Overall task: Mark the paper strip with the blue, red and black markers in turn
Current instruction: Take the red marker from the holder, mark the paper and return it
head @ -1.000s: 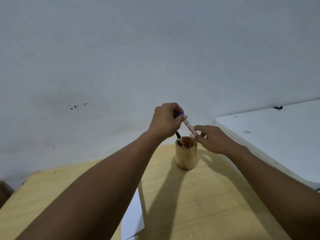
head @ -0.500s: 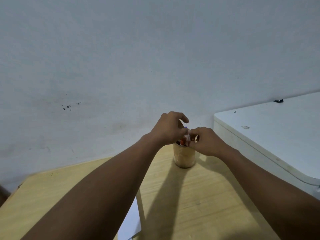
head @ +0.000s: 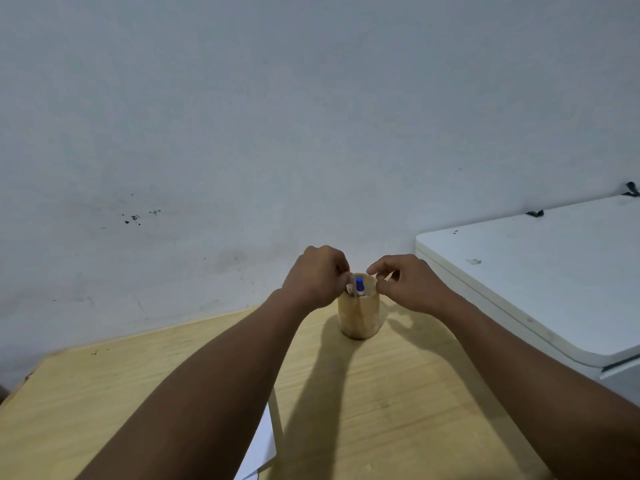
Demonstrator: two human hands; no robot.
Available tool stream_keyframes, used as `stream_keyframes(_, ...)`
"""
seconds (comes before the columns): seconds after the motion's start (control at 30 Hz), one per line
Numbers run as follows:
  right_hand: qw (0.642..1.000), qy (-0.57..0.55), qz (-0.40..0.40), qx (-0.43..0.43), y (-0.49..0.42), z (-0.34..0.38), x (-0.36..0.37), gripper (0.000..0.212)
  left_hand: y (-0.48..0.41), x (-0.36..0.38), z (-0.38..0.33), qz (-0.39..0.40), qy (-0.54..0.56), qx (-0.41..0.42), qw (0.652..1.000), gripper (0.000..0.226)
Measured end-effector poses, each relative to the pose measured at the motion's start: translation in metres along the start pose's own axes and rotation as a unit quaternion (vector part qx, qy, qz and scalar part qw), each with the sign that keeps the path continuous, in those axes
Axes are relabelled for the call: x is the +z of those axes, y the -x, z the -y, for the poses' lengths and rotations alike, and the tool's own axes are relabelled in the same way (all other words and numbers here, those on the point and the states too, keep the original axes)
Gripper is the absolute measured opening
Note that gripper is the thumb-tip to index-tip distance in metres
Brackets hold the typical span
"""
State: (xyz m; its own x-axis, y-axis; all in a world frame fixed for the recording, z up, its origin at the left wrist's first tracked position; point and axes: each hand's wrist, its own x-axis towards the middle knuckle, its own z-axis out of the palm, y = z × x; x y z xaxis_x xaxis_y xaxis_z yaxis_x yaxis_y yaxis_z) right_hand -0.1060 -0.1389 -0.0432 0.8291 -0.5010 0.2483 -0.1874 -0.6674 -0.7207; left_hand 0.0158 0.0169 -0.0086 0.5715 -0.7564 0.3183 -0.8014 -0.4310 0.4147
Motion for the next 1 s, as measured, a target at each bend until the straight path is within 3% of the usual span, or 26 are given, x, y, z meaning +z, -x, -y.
stream_keyframes(0.2,0.998,-0.052,-0.005,-0.041,-0.002,0.049,0.006,0.028,0.011,-0.069,0.005,-0.085,0.15,-0.036,0.984,0.014)
stream_keyframes(0.43,0.969,-0.223,0.077,-0.075,0.009,0.135,0.029,0.019,0.061,-0.144,0.042,-0.084,0.369,-0.108,0.919,0.026)
stream_keyframes(0.5,0.941,-0.31,0.132,-0.044,0.013,0.152,0.034,0.022,0.082,-0.157,0.056,-0.056,0.381,-0.146,0.911,0.032)
stream_keyframes(0.6,0.867,-0.446,0.22,0.028,0.018,0.167,0.047,0.027,0.112,-0.164,0.075,-0.032,0.37,-0.193,0.908,0.033)
stream_keyframes(0.67,0.814,-0.523,0.243,0.061,0.024,0.172,0.059,0.032,0.127,-0.162,0.083,-0.032,0.388,-0.206,0.898,0.033)
stream_keyframes(0.73,0.783,-0.569,0.238,0.077,0.029,0.175,0.075,0.034,0.139,-0.156,0.089,-0.025,0.399,-0.214,0.891,0.036)
stream_keyframes(1.0,0.827,-0.507,0.215,0.115,0.045,0.18,0.131,0.017,0.164,-0.119,0.106,0.009,0.401,-0.213,0.891,0.044)
